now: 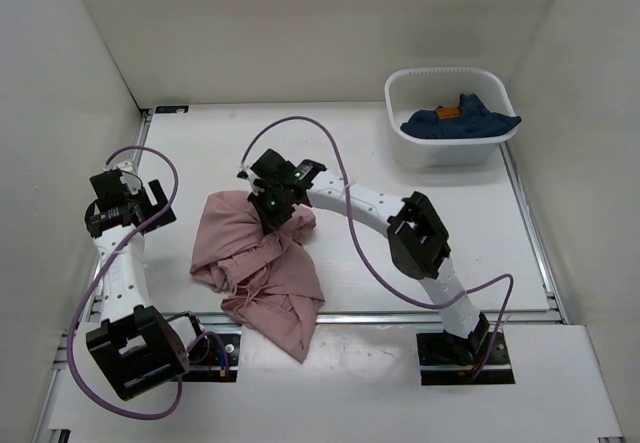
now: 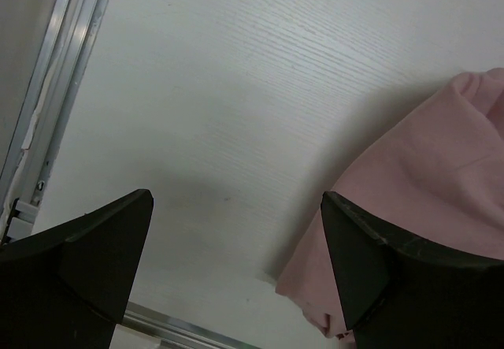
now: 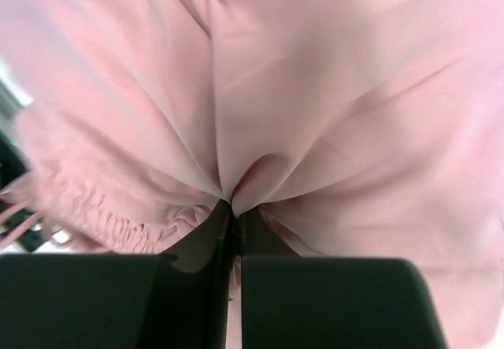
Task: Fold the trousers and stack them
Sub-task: Flatten the trousers out
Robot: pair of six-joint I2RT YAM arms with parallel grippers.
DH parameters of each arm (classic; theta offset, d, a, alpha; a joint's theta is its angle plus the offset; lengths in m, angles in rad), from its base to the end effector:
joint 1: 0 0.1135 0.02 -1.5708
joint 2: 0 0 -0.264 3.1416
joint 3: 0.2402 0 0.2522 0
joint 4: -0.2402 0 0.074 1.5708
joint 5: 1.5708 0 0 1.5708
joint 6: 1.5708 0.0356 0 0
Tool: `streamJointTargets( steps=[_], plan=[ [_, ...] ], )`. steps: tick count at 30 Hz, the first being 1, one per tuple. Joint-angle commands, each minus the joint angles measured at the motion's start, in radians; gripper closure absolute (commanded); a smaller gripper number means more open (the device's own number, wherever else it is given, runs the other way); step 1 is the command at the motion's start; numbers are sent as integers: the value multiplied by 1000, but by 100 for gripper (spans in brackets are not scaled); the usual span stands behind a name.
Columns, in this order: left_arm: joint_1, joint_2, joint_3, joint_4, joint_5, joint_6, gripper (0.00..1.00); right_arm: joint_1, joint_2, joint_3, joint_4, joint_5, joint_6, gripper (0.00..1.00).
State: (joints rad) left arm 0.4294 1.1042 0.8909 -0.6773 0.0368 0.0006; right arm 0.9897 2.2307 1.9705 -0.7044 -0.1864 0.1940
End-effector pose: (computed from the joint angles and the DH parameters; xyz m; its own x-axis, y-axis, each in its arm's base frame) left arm 0.2026 0.0913 0.2709 -0.7071 -0.3231 -0.6290 -0.3946 0.9184 -0.0282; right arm 0.2668 0.4183 0.2275 -0.6122 -0.5871 -0.5297 -0.7759 0.5752 0.2593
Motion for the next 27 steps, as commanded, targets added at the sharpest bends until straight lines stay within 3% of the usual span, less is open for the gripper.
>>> streamJointTargets(
  steps=[1,5,7,9,10,11,12,14,18,21,27],
  plan=[
    [3,-12,19,-15,77,-1,0,-99,-147,36,13,68,57,100],
    [-73,40,100,-47,121,-1,0,-302,-330,-16,-7,237,220,100],
    [-133,95,169,-56,120,-1,0,-386,-433,-106,-62,286,213,100],
    [-262,146,253,-90,83,-1,1,-417,-514,-233,-114,318,168,92],
    [-315,201,276,-103,71,-1,1,-440,-534,-274,-131,303,126,85],
    [-428,227,295,-116,60,-1,1,-451,-561,-310,-151,280,111,50],
    [-490,252,321,-128,49,-1,0,-465,-562,-365,-190,245,101,28],
    [-658,316,321,-139,49,-1,0,-465,-588,-406,-213,245,88,12],
    [-821,425,310,-139,61,-1,0,-476,-631,-482,-198,281,140,9],
    [-920,514,298,-47,-53,-1,0,-496,-663,-519,-176,326,217,9],
    [-959,667,410,119,-133,-1,0,-517,-760,-651,-73,419,331,10]
  ],
)
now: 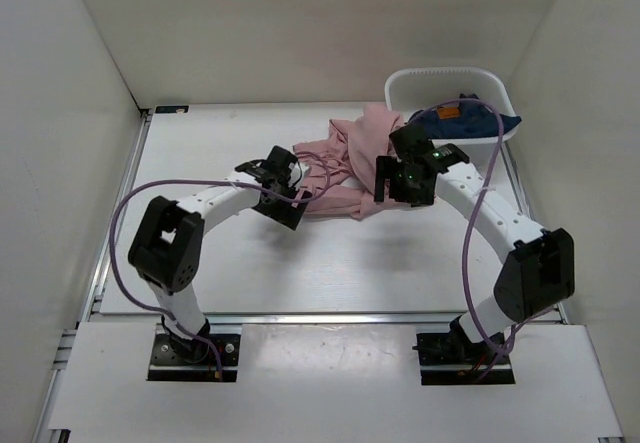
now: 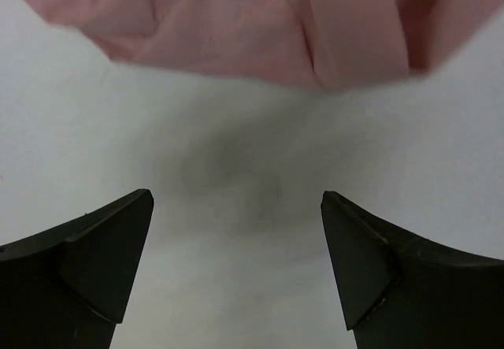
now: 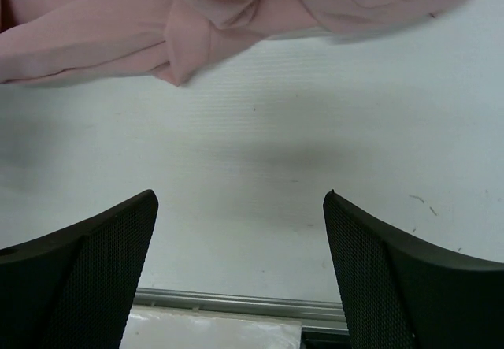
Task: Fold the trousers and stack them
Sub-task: Flatten the trousers out
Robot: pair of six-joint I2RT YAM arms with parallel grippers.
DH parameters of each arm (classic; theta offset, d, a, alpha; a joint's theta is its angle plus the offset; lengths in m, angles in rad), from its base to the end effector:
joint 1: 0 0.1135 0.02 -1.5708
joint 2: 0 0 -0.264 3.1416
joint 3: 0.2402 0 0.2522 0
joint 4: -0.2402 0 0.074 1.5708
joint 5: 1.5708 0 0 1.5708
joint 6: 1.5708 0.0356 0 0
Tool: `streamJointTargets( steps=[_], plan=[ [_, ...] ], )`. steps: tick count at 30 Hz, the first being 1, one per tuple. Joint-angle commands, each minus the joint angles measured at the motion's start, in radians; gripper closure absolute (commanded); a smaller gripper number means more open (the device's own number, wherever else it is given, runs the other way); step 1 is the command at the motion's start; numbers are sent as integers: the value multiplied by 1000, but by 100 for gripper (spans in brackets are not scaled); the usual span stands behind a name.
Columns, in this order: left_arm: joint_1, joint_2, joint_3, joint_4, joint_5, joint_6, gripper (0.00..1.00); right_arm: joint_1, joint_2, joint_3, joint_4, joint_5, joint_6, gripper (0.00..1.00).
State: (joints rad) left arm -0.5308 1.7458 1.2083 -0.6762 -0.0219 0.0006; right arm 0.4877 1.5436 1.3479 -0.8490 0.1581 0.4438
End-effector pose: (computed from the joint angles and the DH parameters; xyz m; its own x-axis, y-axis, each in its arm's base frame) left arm 0.2983 -0.1742 0.1969 -0.8077 0.4748 -0.3495 0.5000 0.8658 0.0207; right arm 0.2850 0.1448 0.2942 -0.8586 0.0245 -0.5120 -0.0268 0.9953 0.0927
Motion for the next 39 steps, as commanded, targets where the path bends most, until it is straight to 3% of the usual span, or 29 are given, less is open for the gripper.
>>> streamJointTargets(
  steps=[1,4,11,13,16,18,19,20,22,23,26,27,31,34,39],
  plan=[
    [2,41,115,127,-58,-1,0,-15,-85,-38,86,75,81,10],
    [-27,96,177,136,28,-1,0,-15,-61,-50,157,35,60,10],
    [-38,251,230,190,28,-1,1,-15,130,31,243,24,27,11],
    [-29,261,231,190,42,-1,15,-24,214,103,231,67,27,11],
    [5,238,198,190,76,-1,56,-24,315,192,220,123,18,14],
    [37,201,179,190,76,-1,85,-24,357,238,220,149,18,22],
    [51,186,156,190,76,-1,86,-24,392,250,209,165,29,27],
    [64,154,142,190,76,-1,86,-24,407,261,209,191,44,47],
    [121,120,97,190,41,-1,86,-34,429,305,182,192,44,78],
    [146,80,85,178,27,-1,86,-34,440,330,167,192,44,100],
    [311,-13,62,153,-12,-1,86,-34,397,459,96,115,-14,100],
    [431,-34,75,142,-12,-1,86,-34,338,491,78,97,-58,100],
    [720,-112,190,63,-3,-1,86,-110,185,644,-53,-44,-145,100],
    [839,-190,218,4,25,-1,86,-199,92,619,-195,-216,-155,100],
    [891,-345,47,-26,-2,-1,86,-245,-72,354,-312,-177,-166,100]
  ],
)
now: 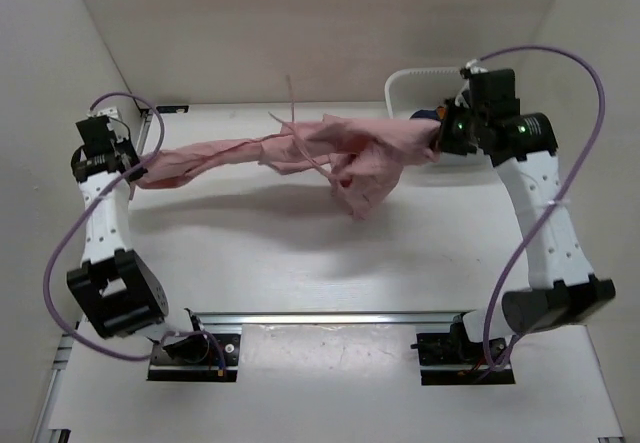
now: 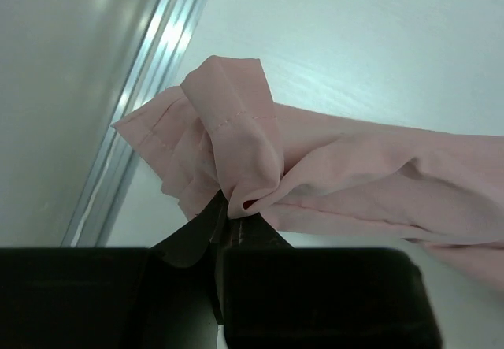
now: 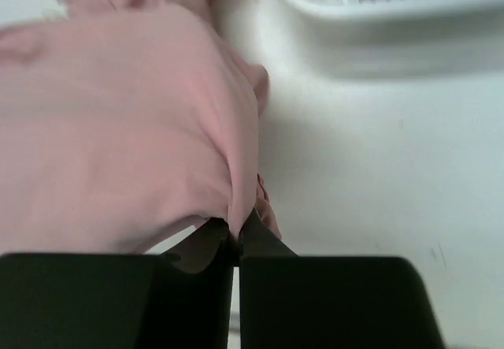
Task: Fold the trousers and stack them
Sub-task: Flatten the trousers out
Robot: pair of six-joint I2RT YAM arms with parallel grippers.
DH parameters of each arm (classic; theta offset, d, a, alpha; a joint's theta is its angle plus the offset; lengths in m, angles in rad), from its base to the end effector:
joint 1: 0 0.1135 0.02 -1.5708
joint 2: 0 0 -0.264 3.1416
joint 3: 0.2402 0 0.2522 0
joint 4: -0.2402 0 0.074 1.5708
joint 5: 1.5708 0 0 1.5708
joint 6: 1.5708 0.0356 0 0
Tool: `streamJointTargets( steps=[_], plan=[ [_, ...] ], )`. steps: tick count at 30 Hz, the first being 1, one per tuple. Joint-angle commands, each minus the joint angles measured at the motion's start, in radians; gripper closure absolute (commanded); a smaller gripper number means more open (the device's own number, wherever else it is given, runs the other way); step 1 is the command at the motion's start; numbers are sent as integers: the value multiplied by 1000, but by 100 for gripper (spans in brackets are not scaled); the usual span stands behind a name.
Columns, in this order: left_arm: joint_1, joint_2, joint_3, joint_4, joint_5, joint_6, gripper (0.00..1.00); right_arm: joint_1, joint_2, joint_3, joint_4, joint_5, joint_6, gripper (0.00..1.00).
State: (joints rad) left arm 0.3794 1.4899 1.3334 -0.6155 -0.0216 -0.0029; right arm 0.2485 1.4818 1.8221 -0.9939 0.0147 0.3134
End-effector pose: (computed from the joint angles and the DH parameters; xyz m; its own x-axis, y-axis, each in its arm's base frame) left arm 0.3049 0.1224 0.3213 -0.6468 -0.2610 -0.7166 -0.3865 0.9222 0.0130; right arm 0.2855 0.0719 0.4481 -0.6330 0.1574 -0.7580 -0.0415 0.9708 0.2363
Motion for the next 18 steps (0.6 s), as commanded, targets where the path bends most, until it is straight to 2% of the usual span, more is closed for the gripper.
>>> streamJointTargets(
  steps=[1,5,10,11,14,15,18],
  plan=[
    [10,-124,-100,-87,-15,3,86,-18,-30,-145,-181,-22,-10,100],
    [97,-161,-160,-105,-15,3,86,-101,-107,-227,-229,43,9,100],
    [118,-161,-221,-124,-6,3,86,-152,-97,-281,-301,246,-6,100],
    [118,-140,-221,-124,-6,3,86,-152,-48,-247,-316,275,-25,100],
    [118,-77,-120,-173,-6,3,86,-138,105,56,-406,306,-59,100],
    [118,-60,-85,-191,-6,3,86,-129,141,221,-435,306,-59,100],
    [118,-22,18,-253,-15,3,86,-92,169,255,-468,297,-22,99]
  ],
)
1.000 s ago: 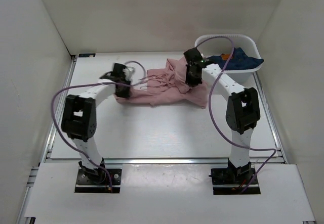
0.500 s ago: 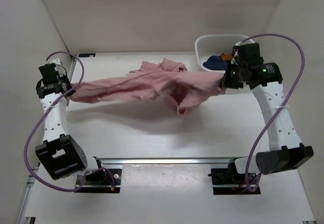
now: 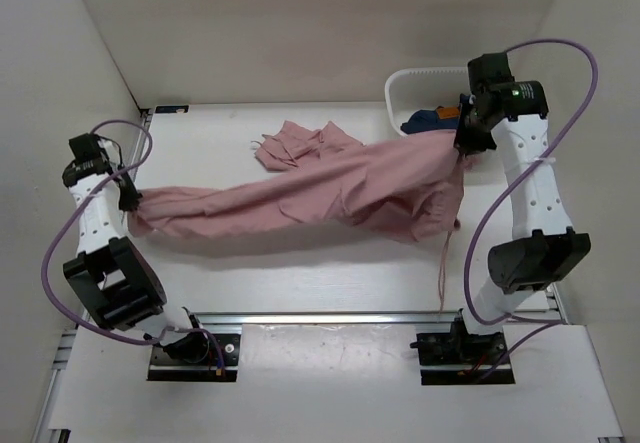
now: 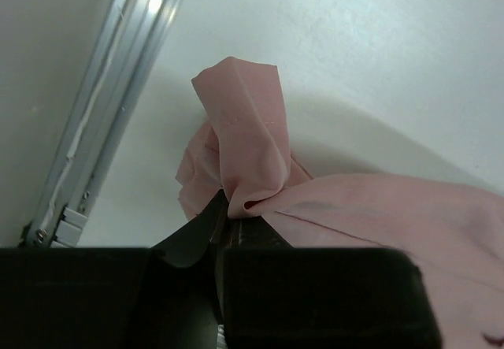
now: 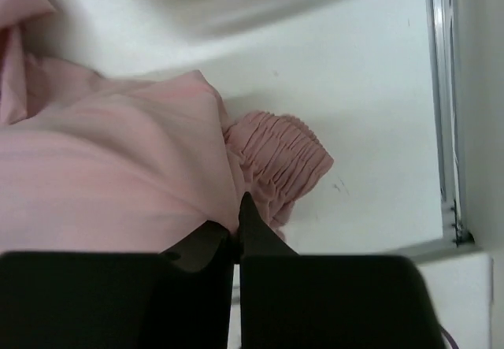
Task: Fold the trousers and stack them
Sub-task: Flatten the trousers out
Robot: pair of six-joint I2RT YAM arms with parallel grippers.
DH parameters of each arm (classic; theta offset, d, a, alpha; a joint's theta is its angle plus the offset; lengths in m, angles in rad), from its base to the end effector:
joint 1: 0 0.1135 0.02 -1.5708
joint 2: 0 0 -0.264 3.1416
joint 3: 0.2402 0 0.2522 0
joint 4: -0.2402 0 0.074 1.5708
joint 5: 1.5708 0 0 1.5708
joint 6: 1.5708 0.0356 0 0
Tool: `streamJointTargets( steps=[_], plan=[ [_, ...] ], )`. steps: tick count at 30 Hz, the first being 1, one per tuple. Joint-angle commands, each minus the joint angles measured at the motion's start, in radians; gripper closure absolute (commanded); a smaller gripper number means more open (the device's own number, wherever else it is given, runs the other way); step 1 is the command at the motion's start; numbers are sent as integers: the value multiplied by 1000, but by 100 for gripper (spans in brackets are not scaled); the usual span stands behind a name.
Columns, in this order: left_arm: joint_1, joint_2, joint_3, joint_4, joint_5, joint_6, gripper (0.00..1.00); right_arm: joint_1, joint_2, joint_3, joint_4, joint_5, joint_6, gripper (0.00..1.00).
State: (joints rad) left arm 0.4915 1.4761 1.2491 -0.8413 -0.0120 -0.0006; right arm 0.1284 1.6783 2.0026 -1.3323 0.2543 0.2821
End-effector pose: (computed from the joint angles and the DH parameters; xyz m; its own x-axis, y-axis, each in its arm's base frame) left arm 0.2643 0.1420 0.2836 -0.7724 -0.4141 -0.4816 -0.4775 0.8786 0.0102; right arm 0.3178 0.0320 0.4192 -0.8031 0.1680 -0.5717 0.2423 0.9686 -0.0558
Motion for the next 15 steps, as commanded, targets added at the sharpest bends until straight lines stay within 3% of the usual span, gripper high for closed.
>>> streamJointTargets(
  steps=[1,2,3,4,5,6,7,8,9,15],
  plan=[
    [5,4,111,-27,-25,1,86,37,-66,-26,-117,57,29,96],
    [5,4,111,-39,-25,1,86,46,-96,-110,-99,57,52,92],
    [-8,4,96,-39,-25,1,86,57,-133,-208,-73,57,95,72],
    [-17,13,70,-39,-25,1,79,57,-216,-417,-41,57,118,52],
    [-30,13,55,-48,-34,1,72,48,-259,-514,28,40,141,34],
    [-51,27,41,-48,-34,1,61,36,-341,-595,59,25,191,5],
    [-51,27,29,-48,-43,1,47,19,-380,-664,89,4,212,1],
    [-51,44,18,-48,-43,1,21,-25,-417,-765,143,-16,233,1],
    [-51,79,18,-48,-43,1,14,-48,-478,-800,166,-36,277,1],
    [99,125,62,-59,-57,1,3,-95,-626,-984,365,-159,480,1]
  ],
)
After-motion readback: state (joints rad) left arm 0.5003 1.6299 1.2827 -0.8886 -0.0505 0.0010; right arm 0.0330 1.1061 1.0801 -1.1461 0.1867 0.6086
